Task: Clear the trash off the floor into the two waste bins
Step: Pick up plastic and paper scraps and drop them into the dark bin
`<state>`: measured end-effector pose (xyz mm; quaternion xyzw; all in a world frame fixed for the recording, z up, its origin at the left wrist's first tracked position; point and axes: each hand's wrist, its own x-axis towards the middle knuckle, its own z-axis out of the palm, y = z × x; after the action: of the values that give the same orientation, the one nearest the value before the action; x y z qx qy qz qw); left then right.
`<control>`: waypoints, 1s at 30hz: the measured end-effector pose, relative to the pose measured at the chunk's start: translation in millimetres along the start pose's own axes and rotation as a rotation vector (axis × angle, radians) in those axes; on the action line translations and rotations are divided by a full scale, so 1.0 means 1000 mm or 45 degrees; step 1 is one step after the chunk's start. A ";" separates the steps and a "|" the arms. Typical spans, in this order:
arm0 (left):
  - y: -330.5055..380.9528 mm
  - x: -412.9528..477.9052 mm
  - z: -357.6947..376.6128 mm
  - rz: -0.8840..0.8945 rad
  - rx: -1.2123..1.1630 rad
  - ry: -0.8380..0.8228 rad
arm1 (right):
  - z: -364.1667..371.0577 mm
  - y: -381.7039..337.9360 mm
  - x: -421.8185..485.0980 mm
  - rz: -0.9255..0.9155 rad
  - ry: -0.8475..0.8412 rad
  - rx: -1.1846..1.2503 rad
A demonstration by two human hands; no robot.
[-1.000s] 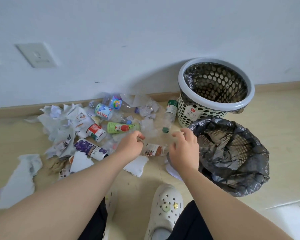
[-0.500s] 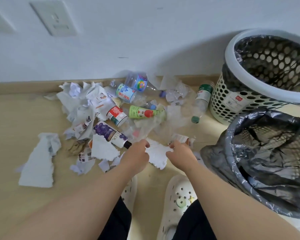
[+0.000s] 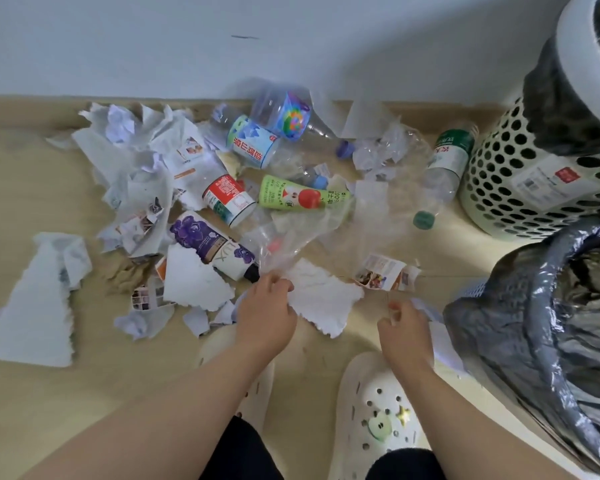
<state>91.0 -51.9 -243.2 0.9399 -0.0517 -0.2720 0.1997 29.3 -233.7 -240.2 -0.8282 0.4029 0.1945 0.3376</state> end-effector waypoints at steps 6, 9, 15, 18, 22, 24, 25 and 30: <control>-0.005 0.004 -0.005 -0.197 -0.321 -0.210 | 0.046 -0.037 0.009 0.443 -0.146 0.748; -0.002 0.007 -0.006 -0.273 -0.485 -0.187 | 0.050 -0.039 0.009 0.515 -0.187 0.910; 0.004 0.001 -0.012 -0.391 -0.825 -0.120 | 0.033 -0.026 0.002 0.458 -0.235 1.109; -0.005 -0.006 -0.023 -0.372 -0.873 -0.170 | 0.021 -0.027 -0.001 0.433 -0.368 1.205; -0.031 -0.012 -0.039 -0.406 -0.722 0.299 | 0.020 -0.023 -0.001 0.449 -0.425 1.236; -0.042 -0.008 -0.047 -0.515 -0.658 0.587 | 0.019 -0.024 -0.001 0.435 -0.430 1.256; -0.049 -0.004 -0.050 -0.610 -0.627 0.671 | 0.020 -0.024 -0.001 0.430 -0.432 1.258; -0.074 0.020 -0.060 -1.136 -0.944 0.576 | 0.021 -0.030 -0.005 0.394 -0.472 1.233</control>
<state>138.7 32.6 -237.0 0.7733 0.4876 -0.1233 0.3860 48.9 -202.4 -240.1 -0.4606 0.4973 0.1768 0.7136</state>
